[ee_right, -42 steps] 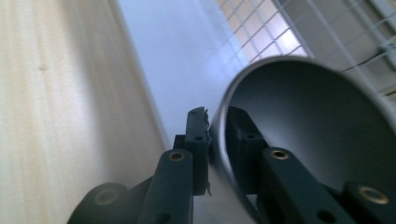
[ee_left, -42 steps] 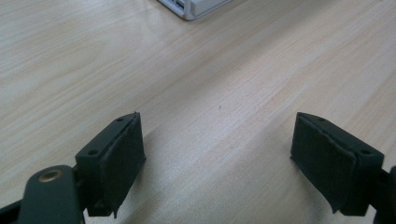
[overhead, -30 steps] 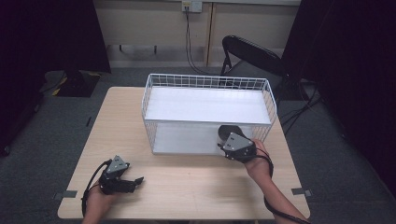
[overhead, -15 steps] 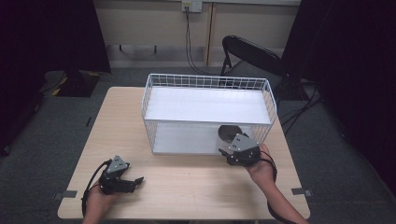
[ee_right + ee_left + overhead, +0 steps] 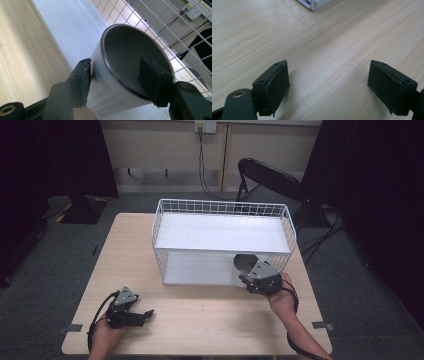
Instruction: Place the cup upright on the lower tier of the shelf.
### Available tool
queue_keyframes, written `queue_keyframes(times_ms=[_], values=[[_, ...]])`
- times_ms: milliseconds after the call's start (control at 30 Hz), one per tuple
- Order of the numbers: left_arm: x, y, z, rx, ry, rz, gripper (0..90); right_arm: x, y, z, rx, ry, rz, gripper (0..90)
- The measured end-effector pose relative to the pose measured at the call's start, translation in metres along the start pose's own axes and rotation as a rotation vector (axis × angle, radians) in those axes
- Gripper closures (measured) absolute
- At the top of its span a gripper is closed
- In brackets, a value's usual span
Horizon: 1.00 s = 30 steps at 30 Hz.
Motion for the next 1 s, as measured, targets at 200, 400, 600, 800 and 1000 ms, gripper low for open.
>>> queue_keyframes(times_ms=[200, 400, 600, 800, 1000], values=[[0.0, 0.0, 0.0, 0.0, 0.0, 0.0, 16.7, -0.007, 0.002, -0.002, 0.028, -0.016, 0.003, 43.5], [0.0, 0.0, 0.0, 0.0, 0.0, 0.0, 16.7, -0.01, 0.005, -0.004, 0.017, -0.029, -0.007, 40.9], [0.0, 0.0, 0.0, 0.0, 0.0, 0.0, 16.8, -0.003, 0.012, 0.001, -0.012, 0.01, -0.031, 31.8], [0.0, 0.0, 0.0, 0.0, 0.0, 0.0, 16.8, 0.007, 0.019, 0.012, -0.05, 0.082, -0.045, 23.1], [0.0, 0.0, 0.0, 0.0, 0.0, 0.0, 16.7, 0.014, 0.022, 0.02, -0.1, 0.164, -0.052, 17.8]])
Point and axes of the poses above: each handheld gripper's, and its own axes: x roughly backward along the jaws, y roughly out of its top, z roughly to its left, the point moved 7 cm from there along -x, roughly forward along the jaws, and after that the axes turned 2 degrees about z, right-handed, at the moved point
